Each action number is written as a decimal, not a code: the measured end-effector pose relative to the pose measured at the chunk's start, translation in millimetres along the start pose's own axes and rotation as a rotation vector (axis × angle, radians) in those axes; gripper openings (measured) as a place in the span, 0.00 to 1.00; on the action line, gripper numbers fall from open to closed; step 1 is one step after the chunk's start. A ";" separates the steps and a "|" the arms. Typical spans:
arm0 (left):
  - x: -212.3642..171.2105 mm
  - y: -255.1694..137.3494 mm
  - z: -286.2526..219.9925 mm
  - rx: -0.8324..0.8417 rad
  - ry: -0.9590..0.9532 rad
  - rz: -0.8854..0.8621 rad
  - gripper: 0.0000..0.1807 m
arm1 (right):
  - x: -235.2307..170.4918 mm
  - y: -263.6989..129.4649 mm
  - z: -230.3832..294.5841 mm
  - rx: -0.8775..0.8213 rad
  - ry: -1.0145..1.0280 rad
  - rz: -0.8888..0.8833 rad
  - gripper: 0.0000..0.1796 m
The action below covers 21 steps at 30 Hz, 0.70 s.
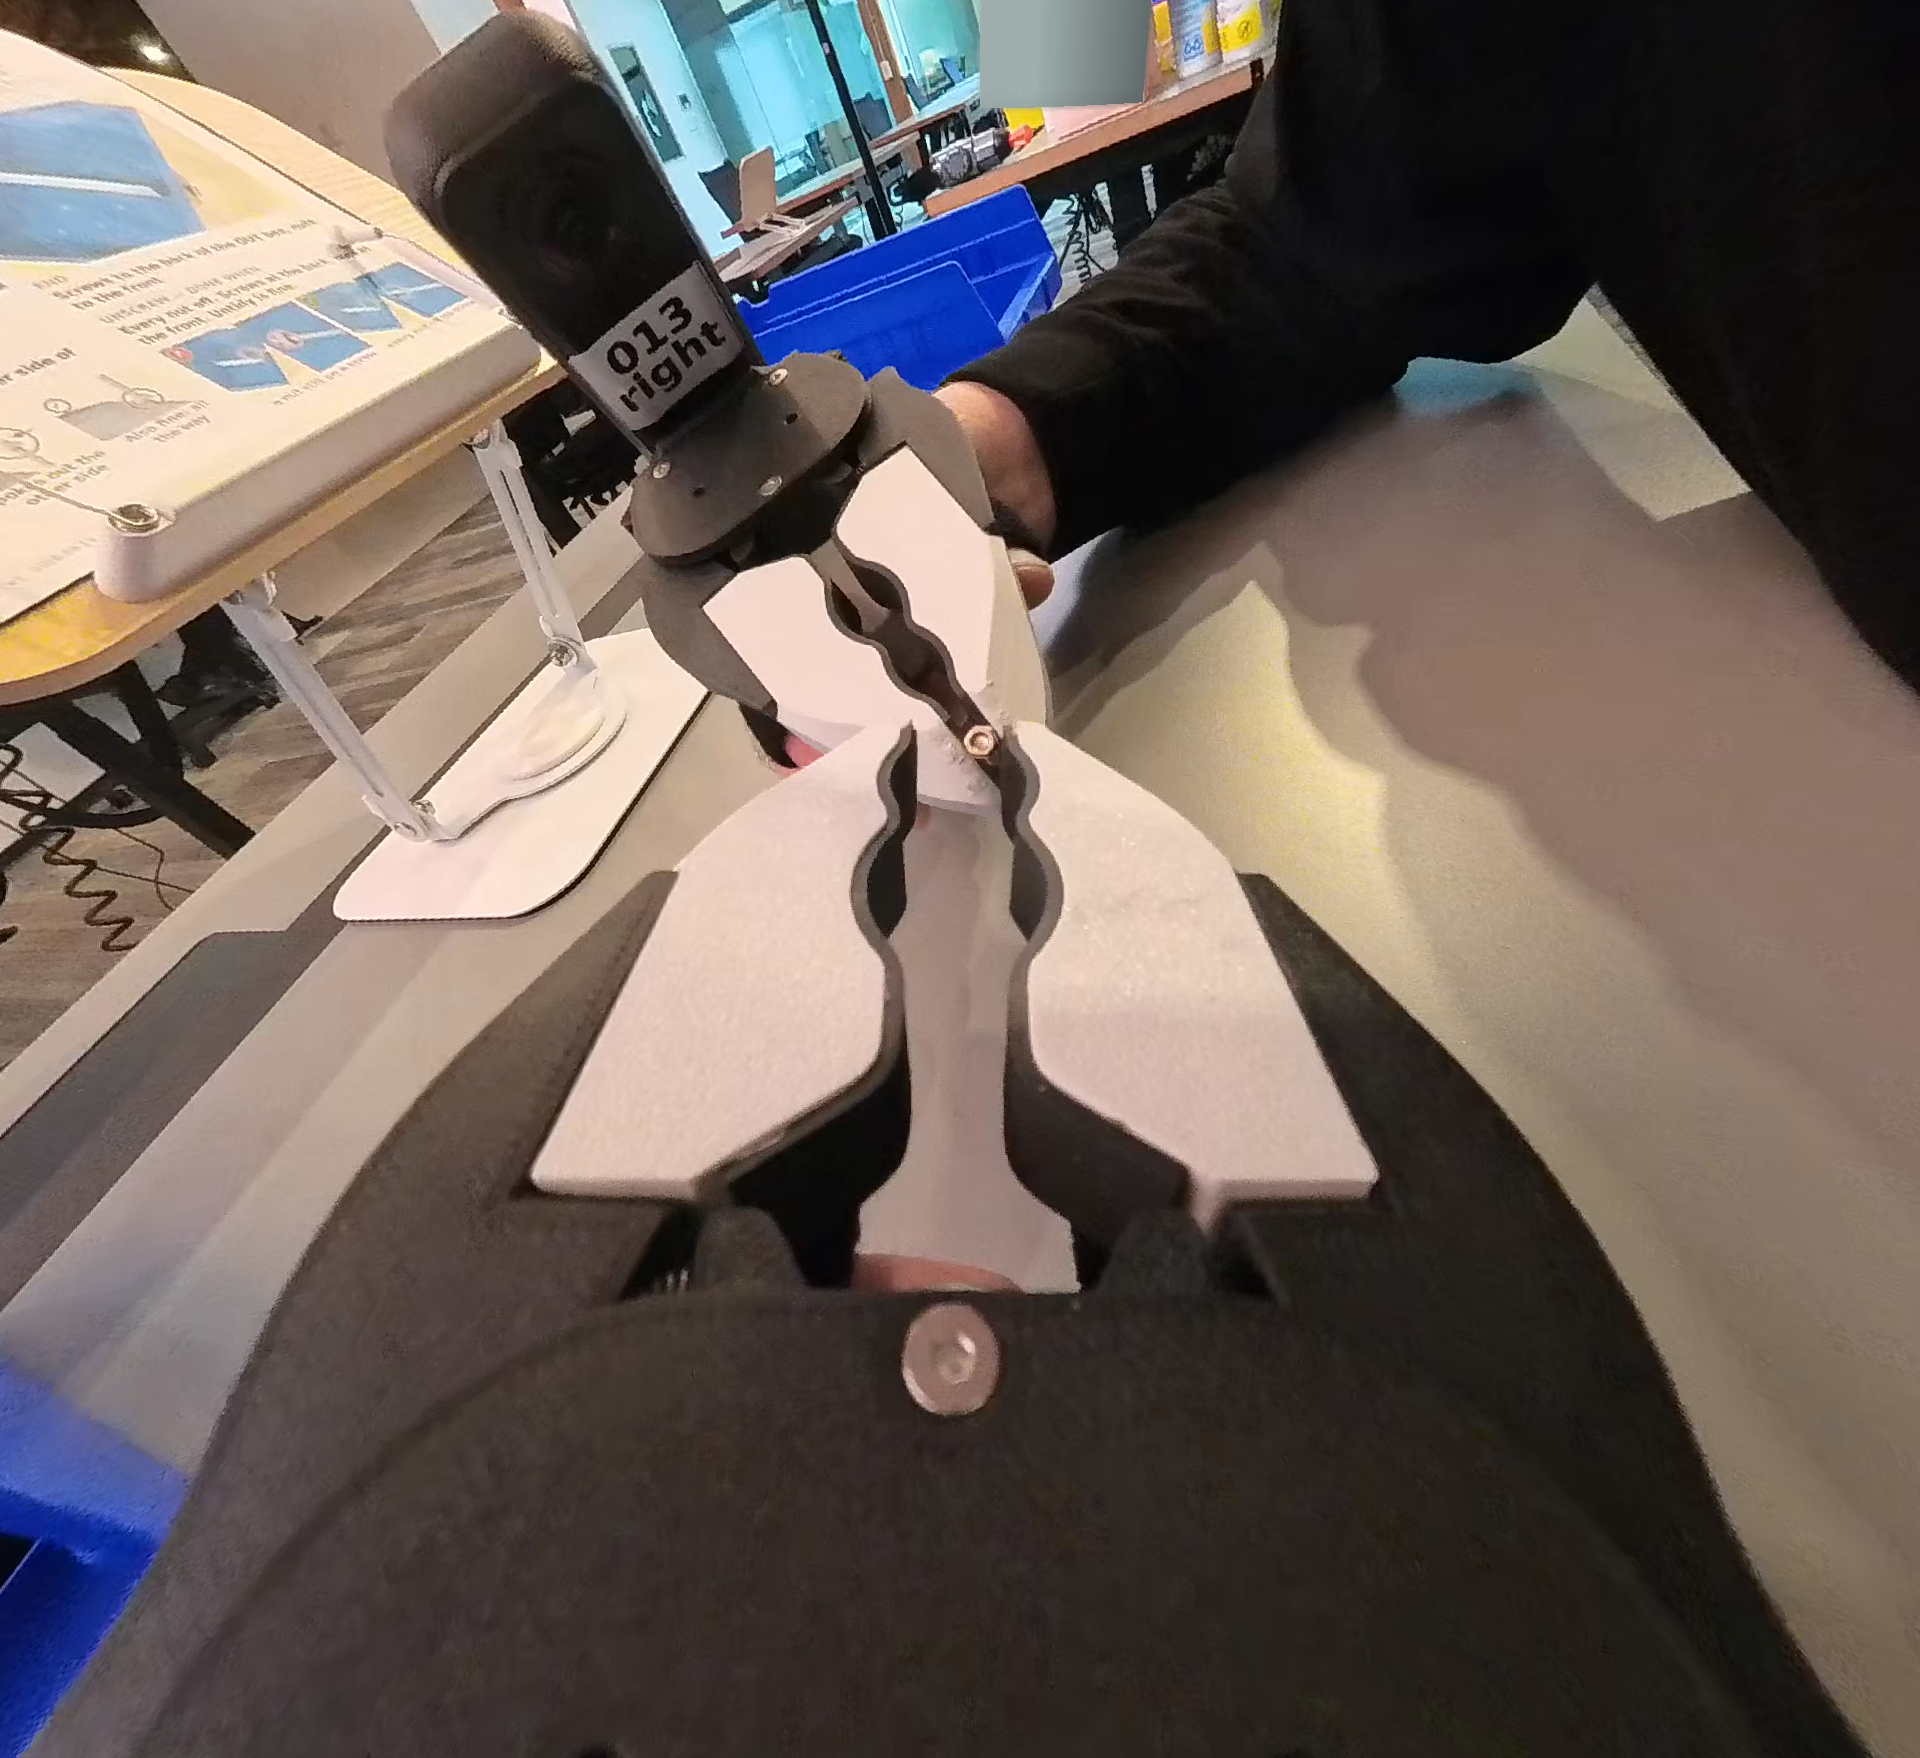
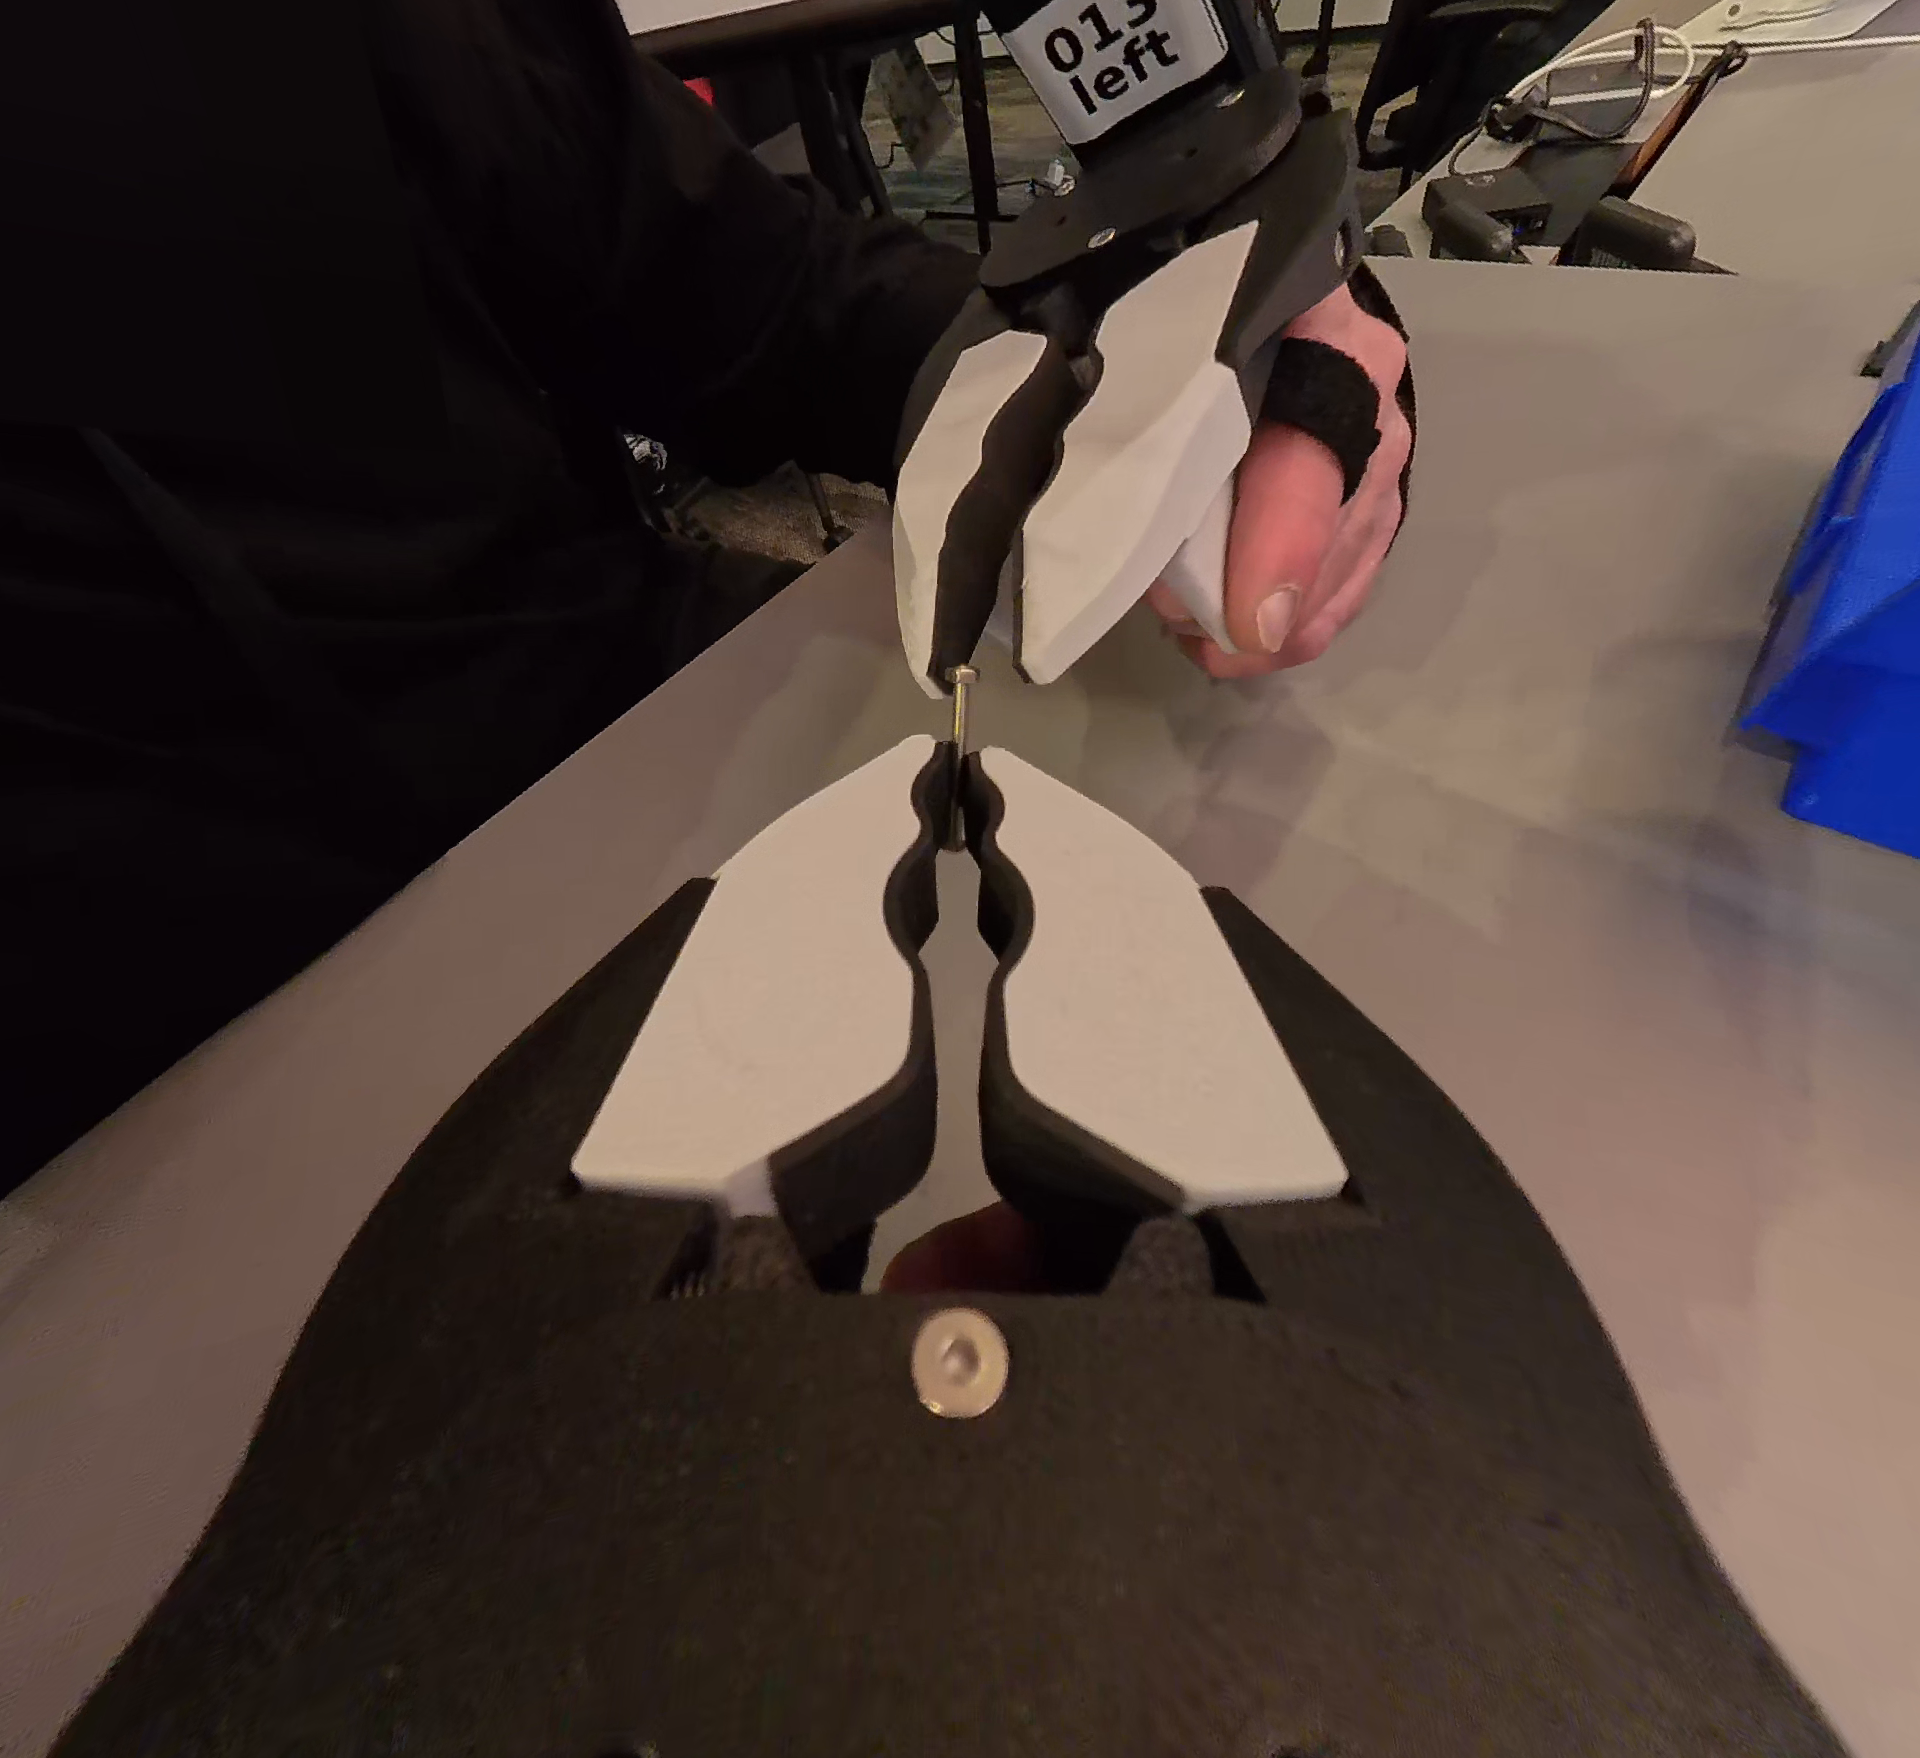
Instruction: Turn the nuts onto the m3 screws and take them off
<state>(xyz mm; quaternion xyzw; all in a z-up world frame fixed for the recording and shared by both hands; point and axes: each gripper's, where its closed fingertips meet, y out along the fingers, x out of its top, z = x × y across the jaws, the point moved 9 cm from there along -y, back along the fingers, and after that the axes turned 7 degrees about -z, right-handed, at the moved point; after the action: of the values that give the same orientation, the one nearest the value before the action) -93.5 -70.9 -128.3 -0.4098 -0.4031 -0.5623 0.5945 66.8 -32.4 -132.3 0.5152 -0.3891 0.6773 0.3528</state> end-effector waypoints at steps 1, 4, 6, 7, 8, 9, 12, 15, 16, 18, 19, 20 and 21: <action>0.0 0.2 0.2 0.000 -0.004 -0.003 0.08 | -0.1 0.2 0.0 -0.003 -0.003 0.003 0.01; -0.5 0.3 0.9 0.001 -0.015 -0.008 0.08 | -0.1 0.6 0.0 -0.006 -0.005 0.004 0.01; -1.3 0.2 1.5 0.004 -0.018 -0.005 0.08 | 0.2 -0.1 0.0 -0.008 -0.007 0.004 0.01; -1.6 0.2 1.8 0.006 -0.017 -0.002 0.08 | 0.5 -0.6 0.0 -0.008 -0.007 0.002 0.01; -2.0 0.2 1.9 0.006 -0.018 0.002 0.08 | 0.9 -1.0 0.2 -0.006 -0.009 0.001 0.01; -2.8 0.2 2.3 0.008 -0.019 0.007 0.07 | 1.5 -1.2 0.8 0.000 -0.010 -0.004 0.01; -7.4 0.3 4.3 0.016 -0.026 0.038 0.06 | 2.3 -0.3 2.4 0.007 -0.016 -0.002 0.01; -7.6 -0.8 5.3 0.013 -0.041 0.025 0.06 | 0.5 -1.7 0.1 -0.006 -0.013 -0.002 0.01; -6.7 -1.3 5.3 0.009 -0.046 0.014 0.06 | 0.1 -2.5 -0.7 -0.010 -0.012 -0.005 0.01; -4.8 -2.0 4.9 -0.002 -0.058 -0.009 0.08 | 0.4 -3.3 -1.6 -0.015 -0.009 -0.010 0.01; -3.9 -2.1 4.6 -0.007 -0.064 -0.021 0.09 | 0.6 -3.3 -1.7 -0.019 -0.011 -0.009 0.01; -3.2 -2.1 4.5 -0.009 -0.070 -0.028 0.10 | 0.5 -2.7 -1.7 -0.022 -0.013 -0.006 0.01; -2.9 -1.7 4.5 -0.009 -0.073 -0.032 0.11 | 0.3 -2.0 -1.4 -0.022 -0.014 -0.004 0.01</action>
<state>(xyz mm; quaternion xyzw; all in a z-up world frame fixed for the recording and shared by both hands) -95.4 -65.8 -129.4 -0.4261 -0.4286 -0.5581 0.5686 67.9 -30.2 -131.9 0.5166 -0.3979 0.6688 0.3570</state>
